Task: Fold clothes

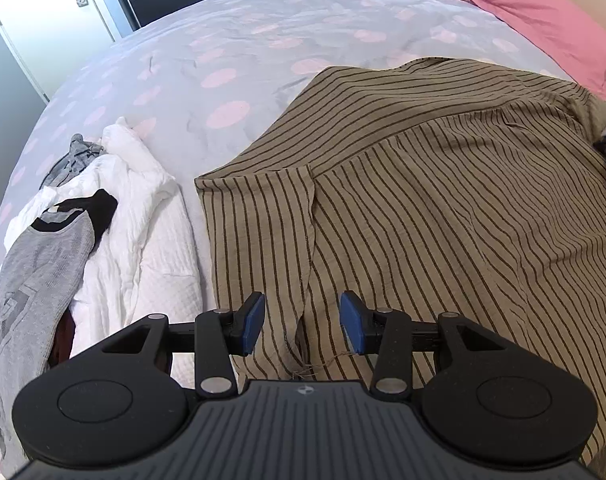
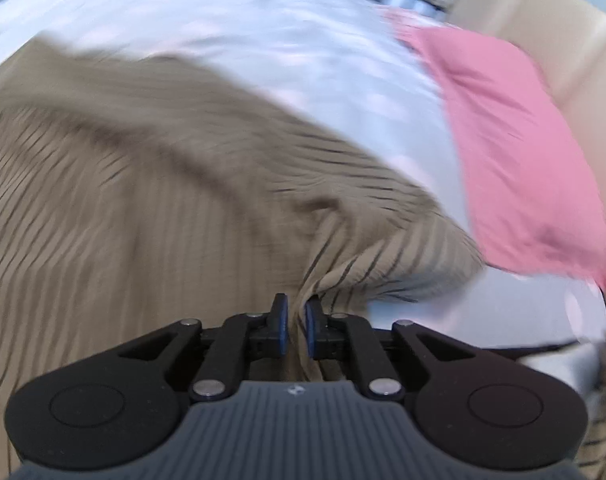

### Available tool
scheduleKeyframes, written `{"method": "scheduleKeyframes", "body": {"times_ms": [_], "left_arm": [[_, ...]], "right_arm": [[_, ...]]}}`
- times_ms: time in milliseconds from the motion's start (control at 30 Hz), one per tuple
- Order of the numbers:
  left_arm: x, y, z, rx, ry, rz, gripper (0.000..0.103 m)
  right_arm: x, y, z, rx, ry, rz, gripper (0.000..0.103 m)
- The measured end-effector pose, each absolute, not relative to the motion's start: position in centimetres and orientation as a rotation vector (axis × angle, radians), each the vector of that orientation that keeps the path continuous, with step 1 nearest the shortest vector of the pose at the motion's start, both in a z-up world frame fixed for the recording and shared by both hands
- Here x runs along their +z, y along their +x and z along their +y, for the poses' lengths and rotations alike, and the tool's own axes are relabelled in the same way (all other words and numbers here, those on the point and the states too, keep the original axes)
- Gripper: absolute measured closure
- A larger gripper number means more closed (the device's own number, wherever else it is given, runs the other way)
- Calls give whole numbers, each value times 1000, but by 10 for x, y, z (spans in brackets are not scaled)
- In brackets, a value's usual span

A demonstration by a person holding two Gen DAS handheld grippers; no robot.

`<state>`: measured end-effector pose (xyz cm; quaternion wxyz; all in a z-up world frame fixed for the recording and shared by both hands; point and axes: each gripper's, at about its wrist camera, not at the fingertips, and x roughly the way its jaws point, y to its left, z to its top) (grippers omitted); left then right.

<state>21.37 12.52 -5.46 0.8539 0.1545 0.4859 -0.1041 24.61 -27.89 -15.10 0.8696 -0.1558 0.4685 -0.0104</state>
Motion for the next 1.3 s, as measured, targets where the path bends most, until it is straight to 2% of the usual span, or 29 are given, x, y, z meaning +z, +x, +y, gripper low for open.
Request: {"method": "scheduleKeyframes", "body": {"times_ms": [33, 100, 167, 233, 333, 433, 567, 700, 867, 1000, 1167, 1200, 1233, 1267, 1300], "left_arm": [[-54, 213, 125, -222, 326, 1021, 63], [-53, 211, 125, -227, 328, 1018, 63], [-53, 209, 127, -227, 333, 1018, 63], [-54, 209, 129, -222, 335, 1021, 63], [-57, 211, 133, -205, 329, 1034, 63], [-59, 215, 138, -183, 316, 1046, 63], [-57, 219, 145, -164, 288, 1044, 63], [-55, 222, 150, -153, 287, 1038, 63], [-58, 227, 156, -120, 304, 1037, 63], [-60, 234, 167, -82, 293, 1040, 63], [-63, 240, 176, -49, 282, 1051, 63], [-63, 240, 177, -47, 281, 1054, 63], [-63, 241, 177, -46, 282, 1055, 63], [-63, 242, 177, -47, 283, 1054, 63], [-63, 242, 177, -49, 284, 1052, 63]], "right_arm": [[-155, 245, -273, 0, -337, 992, 77], [-155, 243, -273, 11, -322, 1000, 69], [-148, 242, -284, 3, -256, 998, 66], [-133, 242, -304, -20, -141, 982, 59], [-108, 241, -340, -81, 37, 932, 53], [-91, 245, -374, -184, 171, 874, 52], [-88, 271, -398, -305, 175, 859, 53], [-103, 299, -422, -385, 217, 896, 59], [-136, 332, -436, -450, 220, 959, 59], [-158, 342, -445, -500, 250, 983, 43], [-176, 345, -449, -509, 277, 996, 42], [-176, 346, -446, -506, 247, 995, 46], [-176, 348, -443, -494, 212, 991, 65], [-175, 350, -439, -479, 178, 985, 79], [-174, 352, -436, -463, 144, 979, 99]]}}
